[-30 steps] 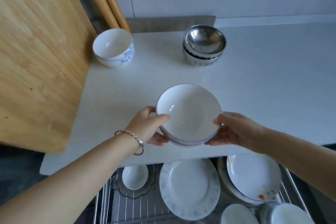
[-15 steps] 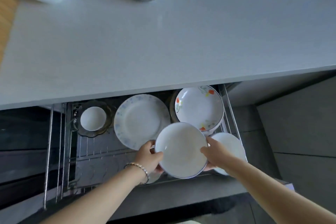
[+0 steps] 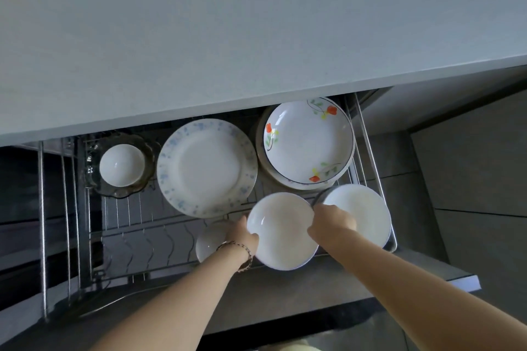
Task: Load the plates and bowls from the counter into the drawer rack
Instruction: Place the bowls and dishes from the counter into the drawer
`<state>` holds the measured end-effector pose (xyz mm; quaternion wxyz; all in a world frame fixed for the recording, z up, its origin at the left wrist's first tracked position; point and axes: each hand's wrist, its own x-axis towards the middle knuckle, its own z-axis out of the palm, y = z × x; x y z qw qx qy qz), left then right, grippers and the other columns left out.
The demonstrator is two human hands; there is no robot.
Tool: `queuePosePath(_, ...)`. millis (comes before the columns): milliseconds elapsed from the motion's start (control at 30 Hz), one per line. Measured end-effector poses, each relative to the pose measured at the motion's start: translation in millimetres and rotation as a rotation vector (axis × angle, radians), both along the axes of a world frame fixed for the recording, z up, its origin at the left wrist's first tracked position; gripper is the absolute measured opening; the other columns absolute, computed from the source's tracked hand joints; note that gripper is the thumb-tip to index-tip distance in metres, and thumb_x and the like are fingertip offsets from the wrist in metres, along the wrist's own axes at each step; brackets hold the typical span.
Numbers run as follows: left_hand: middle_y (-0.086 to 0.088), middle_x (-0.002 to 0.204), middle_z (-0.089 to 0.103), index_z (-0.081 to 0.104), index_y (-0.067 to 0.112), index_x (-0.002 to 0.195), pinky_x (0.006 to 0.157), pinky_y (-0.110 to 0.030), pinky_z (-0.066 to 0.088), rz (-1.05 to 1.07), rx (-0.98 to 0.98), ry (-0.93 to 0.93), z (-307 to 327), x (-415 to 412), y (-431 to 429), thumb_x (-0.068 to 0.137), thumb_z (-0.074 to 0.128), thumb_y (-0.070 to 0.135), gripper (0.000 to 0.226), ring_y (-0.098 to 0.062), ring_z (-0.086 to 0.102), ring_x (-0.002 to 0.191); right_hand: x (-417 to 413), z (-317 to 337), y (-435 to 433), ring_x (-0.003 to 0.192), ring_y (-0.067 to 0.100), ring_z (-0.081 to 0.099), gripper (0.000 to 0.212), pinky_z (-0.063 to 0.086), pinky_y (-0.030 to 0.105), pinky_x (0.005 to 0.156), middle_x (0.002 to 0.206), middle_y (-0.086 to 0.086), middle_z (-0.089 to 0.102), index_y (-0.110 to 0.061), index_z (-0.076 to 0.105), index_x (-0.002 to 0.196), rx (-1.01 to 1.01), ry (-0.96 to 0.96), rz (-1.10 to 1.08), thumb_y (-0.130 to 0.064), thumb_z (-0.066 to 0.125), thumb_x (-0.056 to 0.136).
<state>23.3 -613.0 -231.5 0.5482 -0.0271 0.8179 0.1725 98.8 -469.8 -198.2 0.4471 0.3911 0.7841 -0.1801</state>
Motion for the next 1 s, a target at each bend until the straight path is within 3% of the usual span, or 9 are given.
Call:
queuePosePath(167,-0.015,0.129,0.055,0.045,0.009,0.131,0.095,-0.037,0.049,-0.091,-0.011,0.010,-4,-4,3,0.089,0.042,0.003,0.043,-0.033,0.054,0.117,0,-9,2,0.111,0.030,0.060,0.037,0.047,0.032,0.085,0.122,0.007,0.060,-0.015,0.049,0.126,0.073,0.121,0.205,-0.008,0.042,0.090)
queuePosePath(333,-0.014,0.132,0.051,0.026,0.023,0.144,0.093,-0.039,0.051,-0.110,0.026,-0.032,-4,-3,2,0.093,0.038,0.008,0.055,-0.034,0.055,0.113,-10,-17,6,0.112,0.031,0.059,0.034,0.046,0.035,0.089,0.122,0.011,0.060,-0.008,0.057,0.119,0.031,0.198,0.256,-0.001,0.041,0.089)
queuePosePath(533,-0.011,0.137,0.051,0.022,0.020,0.145,0.096,-0.033,0.045,-0.158,0.045,-0.011,-1,-3,-2,0.095,0.045,0.022,0.055,-0.028,0.053,0.119,-6,-14,13,0.113,0.031,0.059,0.027,0.046,0.033,0.089,0.122,0.009,0.062,-0.011,0.055,0.118,0.004,0.186,0.252,-0.013,0.042,0.094)
queuePosePath(667,-0.008,0.148,0.038,0.015,0.018,0.148,0.103,-0.035,0.043,-0.243,0.034,0.092,30,-15,4,0.093,0.049,0.030,0.066,-0.027,0.046,0.130,-13,14,15,0.109,0.029,0.060,0.028,0.047,0.032,0.087,0.119,0.007,0.063,-0.014,0.055,0.116,-0.025,0.262,0.215,-0.025,0.041,0.095)
queuePosePath(733,-0.007,0.143,0.044,0.033,0.015,0.142,0.104,-0.030,0.042,-0.288,0.111,0.194,56,-31,11,0.093,0.047,0.025,0.051,-0.023,0.049,0.127,-30,39,20,0.105,0.029,0.062,0.028,0.049,0.033,0.086,0.113,0.005,0.066,-0.021,0.059,0.115,-0.075,0.327,0.154,-0.028,0.043,0.092)
queuePosePath(800,-0.002,0.129,0.059,0.053,0.015,0.127,0.094,-0.022,0.042,-0.278,0.226,0.269,98,-58,19,0.093,0.047,0.022,0.035,-0.018,0.057,0.117,-55,70,28,0.102,0.025,0.064,0.028,0.052,0.033,0.089,0.110,0.000,0.069,-0.027,0.063,0.112,-0.138,0.411,0.069,-0.030,0.048,0.089)
queuePosePath(867,-0.003,0.113,0.068,0.064,0.019,0.110,0.088,-0.024,0.045,-0.186,0.317,0.357,138,-96,24,0.092,0.050,0.021,0.023,-0.019,0.063,0.105,-87,103,36,0.098,0.021,0.065,0.025,0.052,0.031,0.089,0.100,-0.003,0.069,-0.026,0.066,0.108,-0.200,0.506,-0.004,-0.029,0.052,0.087)
queuePosePath(933,-0.006,0.093,0.072,0.062,0.026,0.086,0.076,-0.029,0.047,-0.057,0.395,0.419,171,-141,30,0.089,0.051,0.016,0.015,-0.025,0.068,0.087,-126,137,45,0.080,0.018,0.066,0.020,0.053,0.026,0.072,0.088,-0.001,0.070,-0.021,0.066,0.104,-0.275,0.611,-0.091,-0.024,0.055,0.087)
queuePosePath(1000,-0.002,0.071,0.067,0.054,0.028,0.071,0.063,-0.026,0.045,0.010,0.434,0.459,196,-187,36,0.089,0.050,0.013,0.024,-0.019,0.066,0.061,-167,169,53,0.059,0.012,0.061,0.019,0.045,0.017,0.053,0.082,0.002,0.070,-0.016,0.064,0.103,-0.333,0.684,-0.171,-0.019,0.055,0.088)
